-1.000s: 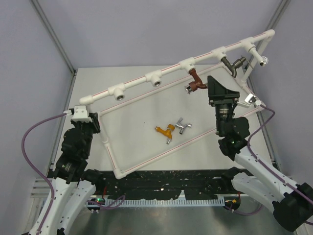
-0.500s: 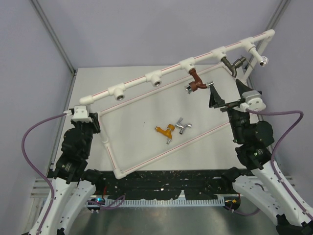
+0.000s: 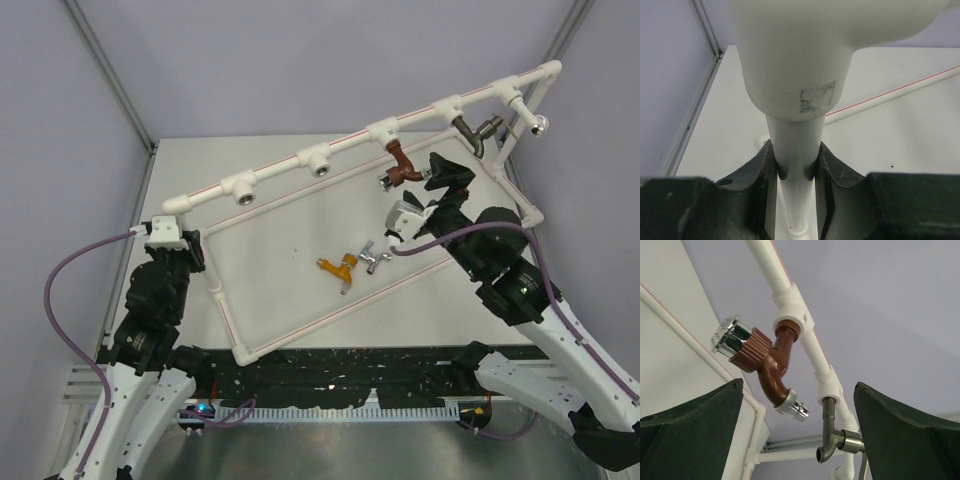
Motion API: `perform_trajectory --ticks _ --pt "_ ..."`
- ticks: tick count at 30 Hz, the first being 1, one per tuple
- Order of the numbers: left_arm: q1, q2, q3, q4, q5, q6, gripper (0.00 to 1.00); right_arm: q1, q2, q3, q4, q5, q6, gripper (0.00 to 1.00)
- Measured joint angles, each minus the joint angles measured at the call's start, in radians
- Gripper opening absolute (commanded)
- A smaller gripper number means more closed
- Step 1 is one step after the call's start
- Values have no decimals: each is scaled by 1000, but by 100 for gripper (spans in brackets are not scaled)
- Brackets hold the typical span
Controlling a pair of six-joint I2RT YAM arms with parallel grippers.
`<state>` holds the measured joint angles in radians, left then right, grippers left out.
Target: Install the water faucets
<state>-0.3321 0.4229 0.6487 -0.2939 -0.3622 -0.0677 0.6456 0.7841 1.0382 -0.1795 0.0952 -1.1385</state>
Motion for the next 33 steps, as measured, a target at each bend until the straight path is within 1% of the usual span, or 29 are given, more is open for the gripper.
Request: perform_trajectory --ticks 4,8,9,14,16,18,21,23,24,25,28,30,33 --pt "0 0 0 0 0 0 0 56 66 1 -27 69 -137 95" --pt "0 -1 0 0 0 0 0 65 134 1 -19 135 -234 97" --pt "0 -1 0 0 0 0 0 65 155 1 -10 161 -259 98" --pt "0 -3 0 0 0 0 0 65 232 1 72 242 -317 100" --pt "0 -4 0 -1 0 0 0 65 259 1 111 264 -322 90" --pt "0 -7 0 -3 1 0 0 64 274 1 130 273 -317 84" --pt "0 -10 -2 -3 3 0 0 64 285 1 163 286 -270 75" --pt "0 -9 -2 -2 3 1 0 64 285 1 173 287 -214 66" --pt "0 -9 -2 -2 3 1 0 64 285 1 178 285 -181 60" --pt "0 -9 -2 -2 3 0 0 63 285 1 180 283 -145 58" --pt "0 -8 -2 -2 3 0 0 56 285 1 201 262 10 35" --pt "0 -8 -2 -2 3 0 0 49 284 0 230 248 111 24" --pt "0 -8 -2 -2 2 0 0 33 278 -13 286 223 312 18"
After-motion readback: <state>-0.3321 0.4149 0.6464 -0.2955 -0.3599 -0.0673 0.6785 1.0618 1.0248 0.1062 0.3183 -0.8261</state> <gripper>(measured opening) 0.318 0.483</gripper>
